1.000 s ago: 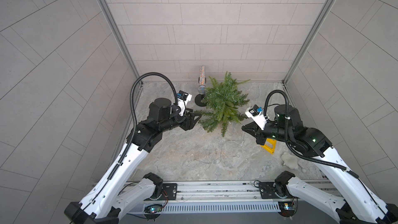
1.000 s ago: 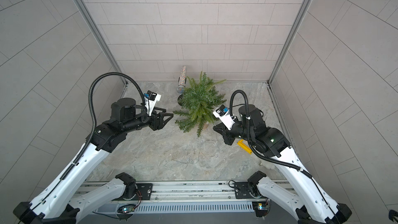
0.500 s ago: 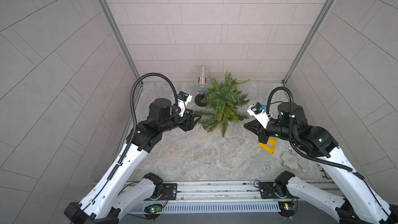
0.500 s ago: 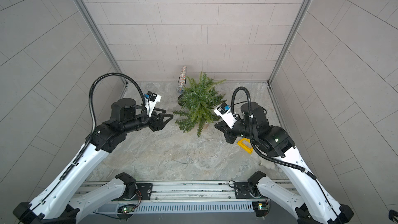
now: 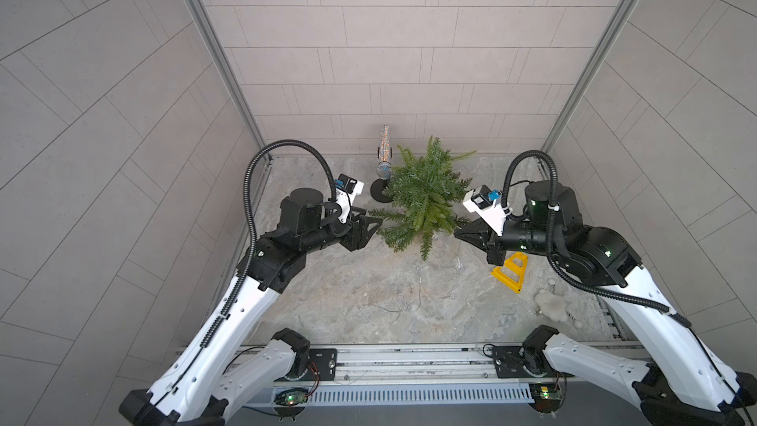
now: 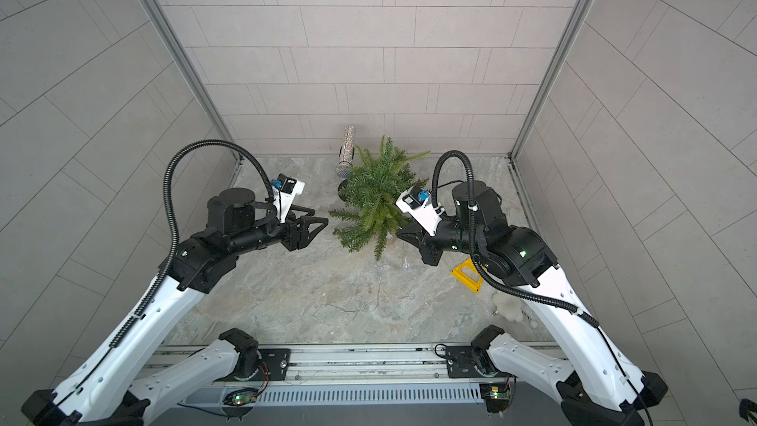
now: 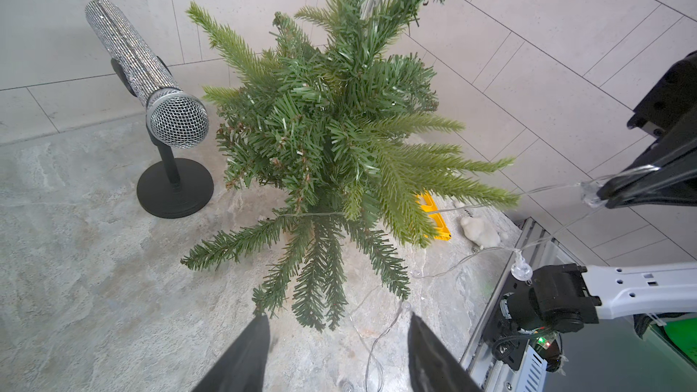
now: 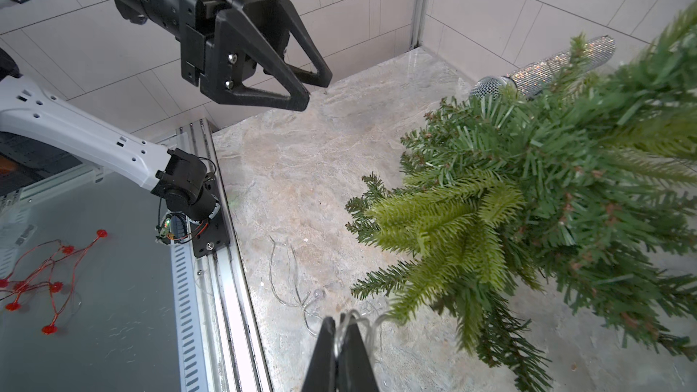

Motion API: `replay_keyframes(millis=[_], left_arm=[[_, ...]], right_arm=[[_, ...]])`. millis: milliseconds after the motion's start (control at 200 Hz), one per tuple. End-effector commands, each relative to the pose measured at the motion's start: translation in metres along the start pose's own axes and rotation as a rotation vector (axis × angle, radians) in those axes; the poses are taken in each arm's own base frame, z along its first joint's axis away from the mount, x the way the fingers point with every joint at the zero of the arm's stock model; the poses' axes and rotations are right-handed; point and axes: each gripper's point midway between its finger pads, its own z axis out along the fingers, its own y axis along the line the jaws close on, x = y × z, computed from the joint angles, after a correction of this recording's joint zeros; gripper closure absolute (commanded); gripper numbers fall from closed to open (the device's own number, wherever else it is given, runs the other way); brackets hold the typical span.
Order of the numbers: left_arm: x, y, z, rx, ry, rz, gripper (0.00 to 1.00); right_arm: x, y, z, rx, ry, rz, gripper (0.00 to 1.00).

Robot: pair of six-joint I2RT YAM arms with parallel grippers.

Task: Remove string lights from the small christmas tree
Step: Remove the light string from the Christmas tree.

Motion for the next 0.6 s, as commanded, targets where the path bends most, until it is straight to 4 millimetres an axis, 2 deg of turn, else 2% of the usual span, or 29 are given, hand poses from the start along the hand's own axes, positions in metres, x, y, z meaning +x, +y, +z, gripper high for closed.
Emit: replay_keyframes(millis=[0, 345, 595], left_arm=[[-0.003, -0.002, -0.005, 0.002, -0.019, 0.014, 0.38], [-0.001, -0.01, -0.007, 0.047, -0.019, 0.033, 0.38], [0.0, -0.009, -0.007, 0.044, -0.02, 0.032, 0.38]], right_arm=[[-0.009, 0.01, 0.004, -0.046, -0.017, -0.04, 1.0], [-0.023, 0.037, 0.026, -0.139, 0.019, -0.111, 1.0], [-0.011, 0.046, 0.018, -0.155, 0.061, -0.106, 1.0]])
